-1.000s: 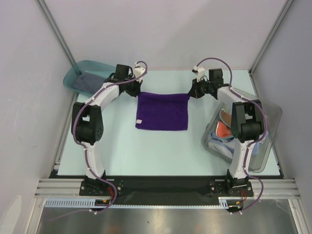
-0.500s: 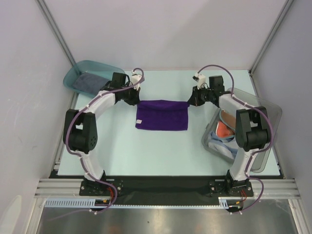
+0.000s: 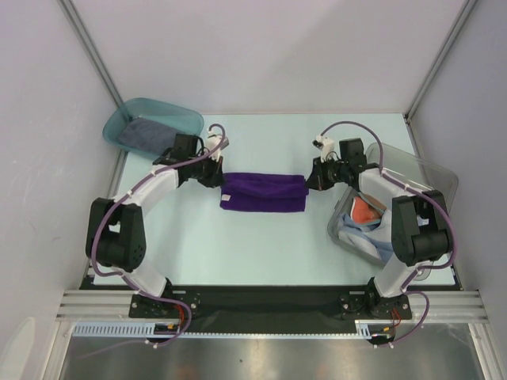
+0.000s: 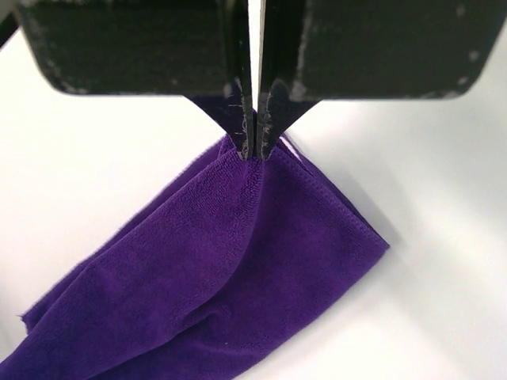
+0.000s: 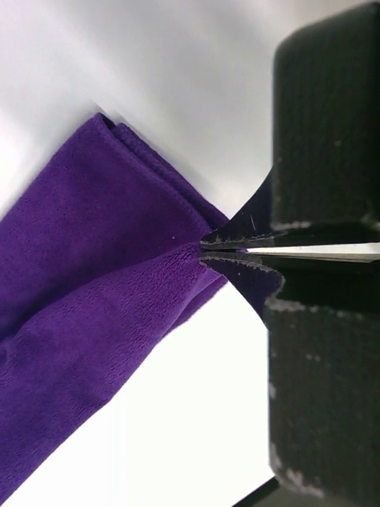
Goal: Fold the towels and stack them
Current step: Fold the towel
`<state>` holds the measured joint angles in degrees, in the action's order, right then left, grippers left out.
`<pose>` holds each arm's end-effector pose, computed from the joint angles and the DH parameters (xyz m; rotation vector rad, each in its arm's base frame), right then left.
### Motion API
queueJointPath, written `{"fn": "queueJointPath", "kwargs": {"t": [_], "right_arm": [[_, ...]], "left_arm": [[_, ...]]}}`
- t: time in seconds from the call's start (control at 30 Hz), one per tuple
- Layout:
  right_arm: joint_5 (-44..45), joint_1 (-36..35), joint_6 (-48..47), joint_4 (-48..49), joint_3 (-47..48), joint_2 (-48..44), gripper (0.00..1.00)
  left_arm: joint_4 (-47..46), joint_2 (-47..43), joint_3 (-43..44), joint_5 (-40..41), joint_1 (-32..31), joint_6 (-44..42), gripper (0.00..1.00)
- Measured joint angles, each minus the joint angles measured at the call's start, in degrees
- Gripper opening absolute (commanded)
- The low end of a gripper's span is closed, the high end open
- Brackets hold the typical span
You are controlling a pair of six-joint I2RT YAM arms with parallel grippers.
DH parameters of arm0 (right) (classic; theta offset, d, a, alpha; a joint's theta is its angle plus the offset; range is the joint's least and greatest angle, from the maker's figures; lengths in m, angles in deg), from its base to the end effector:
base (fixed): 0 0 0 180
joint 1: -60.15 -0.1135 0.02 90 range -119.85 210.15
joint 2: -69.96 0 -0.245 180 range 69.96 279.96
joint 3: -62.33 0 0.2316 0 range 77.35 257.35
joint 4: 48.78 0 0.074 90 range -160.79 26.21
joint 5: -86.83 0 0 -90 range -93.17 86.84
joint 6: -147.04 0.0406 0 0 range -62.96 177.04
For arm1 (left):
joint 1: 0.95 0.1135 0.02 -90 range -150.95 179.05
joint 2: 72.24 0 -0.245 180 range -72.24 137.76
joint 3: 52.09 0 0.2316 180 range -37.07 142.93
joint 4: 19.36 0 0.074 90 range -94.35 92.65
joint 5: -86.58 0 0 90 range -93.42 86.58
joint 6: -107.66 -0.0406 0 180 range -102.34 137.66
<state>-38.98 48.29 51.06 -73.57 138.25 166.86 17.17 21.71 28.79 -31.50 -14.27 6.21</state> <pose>0.3281 0.0932 0.1972 -0.6524 2.2167 0.7870 0.3203 -0.0955 0.2219 0.7243 2.2775 -0.6093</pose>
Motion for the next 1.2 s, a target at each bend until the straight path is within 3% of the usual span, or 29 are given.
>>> {"fn": "queueJointPath", "kwargs": {"t": [0.2,0.33,0.4,0.43,0.5,0.67,0.9,1.03,1.2], "right_arm": [[0.0,-0.9,0.0,-1.0,-1.7,-1.0,0.00],[0.3,-1.8,0.0,-2.5,-2.0,-0.9,0.01],[0.7,-2.2,0.0,-3.5,-1.9,-0.7,0.05],[0.9,-2.4,0.0,-4.2,-1.9,-0.5,0.13],[1.3,-2.6,-0.1,-5.5,-1.8,0.0,0.17],[3.5,-2.7,0.1,-9.6,-1.2,0.1,0.33],[8.2,-2.7,1.1,-14.7,1.4,-2.2,0.31],[10.4,-2.7,4.0,-16.5,4.0,-2.4,0.35],[13.7,-2.8,9.2,-18.3,5.3,-2.3,0.41]], "left_arm": [[-0.8,-1.4,-4.1,-1.1,0.0,1.8,0.04],[-0.4,-1.4,-6.0,-1.1,-0.2,2.6,0.16],[-0.3,-1.4,-6.3,-1.1,-0.2,3.0,0.18],[-0.3,-1.4,-6.5,-1.0,-0.2,3.0,0.20],[0.1,-1.4,-6.8,-0.7,-0.2,3.1,0.31],[2.4,-3.1,-7.1,2.2,-0.2,4.1,0.45],[3.1,-7.1,-7.1,7.1,-0.6,10.0,0.47],[3.2,-7.3,-7.1,9.5,-0.9,15.3,0.46],[3.0,-7.3,-8.5,12.0,-1.8,22.2,0.50]]}}
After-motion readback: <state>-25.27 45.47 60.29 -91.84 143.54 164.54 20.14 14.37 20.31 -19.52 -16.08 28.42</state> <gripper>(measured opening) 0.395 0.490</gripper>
